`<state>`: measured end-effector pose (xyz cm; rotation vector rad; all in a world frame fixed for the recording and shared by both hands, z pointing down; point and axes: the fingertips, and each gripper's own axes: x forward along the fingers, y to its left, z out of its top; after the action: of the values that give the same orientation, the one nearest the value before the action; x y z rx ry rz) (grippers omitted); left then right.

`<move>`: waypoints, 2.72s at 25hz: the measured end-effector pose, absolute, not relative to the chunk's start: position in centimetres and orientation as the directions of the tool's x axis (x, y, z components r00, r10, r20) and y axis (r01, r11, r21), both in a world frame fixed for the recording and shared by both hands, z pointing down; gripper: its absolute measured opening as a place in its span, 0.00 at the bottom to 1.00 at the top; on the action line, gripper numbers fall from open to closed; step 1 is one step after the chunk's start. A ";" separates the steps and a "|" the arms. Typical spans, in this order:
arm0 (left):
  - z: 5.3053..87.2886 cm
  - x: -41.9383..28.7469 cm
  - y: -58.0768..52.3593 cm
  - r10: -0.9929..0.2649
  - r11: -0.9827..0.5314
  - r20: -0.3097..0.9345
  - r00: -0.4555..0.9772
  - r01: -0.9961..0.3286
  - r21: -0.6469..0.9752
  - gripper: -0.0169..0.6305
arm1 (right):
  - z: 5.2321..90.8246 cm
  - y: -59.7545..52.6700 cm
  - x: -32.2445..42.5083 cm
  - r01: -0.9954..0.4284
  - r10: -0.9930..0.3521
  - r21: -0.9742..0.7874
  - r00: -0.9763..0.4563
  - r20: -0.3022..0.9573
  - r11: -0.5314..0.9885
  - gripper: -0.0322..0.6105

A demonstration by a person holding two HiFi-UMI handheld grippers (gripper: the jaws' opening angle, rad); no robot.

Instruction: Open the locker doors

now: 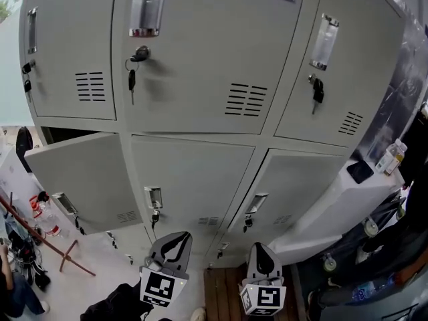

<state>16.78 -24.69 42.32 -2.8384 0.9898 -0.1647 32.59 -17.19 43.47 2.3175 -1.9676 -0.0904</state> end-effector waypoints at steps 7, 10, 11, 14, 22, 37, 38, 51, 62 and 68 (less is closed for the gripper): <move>42.9 18.5 -27.4 -0.675 -0.736 0.081 0.733 -0.661 -0.150 0.07 | 43.3 -21.8 34.7 -0.992 -0.997 0.110 0.071 0.017 -0.069 0.28; 43.0 18.7 -28.1 -0.695 -0.717 0.084 0.714 -0.681 -0.149 0.07 | 42.8 -23.6 35.0 -0.994 -0.999 0.105 0.038 0.008 -0.037 0.31; 43.0 18.8 -28.3 -0.702 -0.710 0.085 0.707 -0.688 -0.148 0.07 | 42.7 -24.2 35.2 -0.994 -1.000 0.103 0.028 0.009 -0.027 0.34; 43.2 18.8 -28.7 -0.721 -0.692 0.088 0.688 -0.707 -0.146 0.07 | 42.6 -25.9 35.7 -0.993 -1.000 0.117 0.021 0.013 -0.019 0.39; 43.7 17.7 -29.5 -0.766 -0.643 0.099 0.635 -0.752 -0.144 0.07 | 43.1 -28.6 35.7 -0.987 -0.999 0.161 0.008 0.038 -0.002 0.41; 43.7 16.5 -29.2 -0.787 -0.617 0.101 0.609 -0.774 -0.145 0.07 | 43.6 -29.1 35.1 -0.988 -0.998 0.151 -0.002 0.060 0.011 0.33; 43.7 16.4 -29.1 -0.787 -0.617 0.100 0.609 -0.773 -0.145 0.07 | 43.6 -28.9 35.1 -0.989 -0.998 0.149 0.001 0.061 0.008 0.32; 43.2 16.2 -27.0 -0.751 -0.660 0.087 0.655 -0.738 -0.142 0.07 | 43.6 -25.4 35.0 -0.986 -0.995 0.157 0.063 0.073 -0.051 0.26; 43.0 17.3 -24.3 -0.688 -0.724 0.077 0.722 -0.676 -0.138 0.07 | 43.7 -21.1 35.2 -0.981 -0.989 0.161 0.123 0.081 -0.109 0.27; 42.8 17.8 -23.0 -0.652 -0.756 0.070 0.755 -0.640 -0.137 0.07 | 43.7 -18.7 35.5 -0.973 -0.981 0.163 0.178 0.078 -0.164 0.28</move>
<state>17.76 -23.04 42.84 -2.8444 1.0499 -0.1720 35.46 -18.71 43.73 2.2700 -1.9073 -0.0674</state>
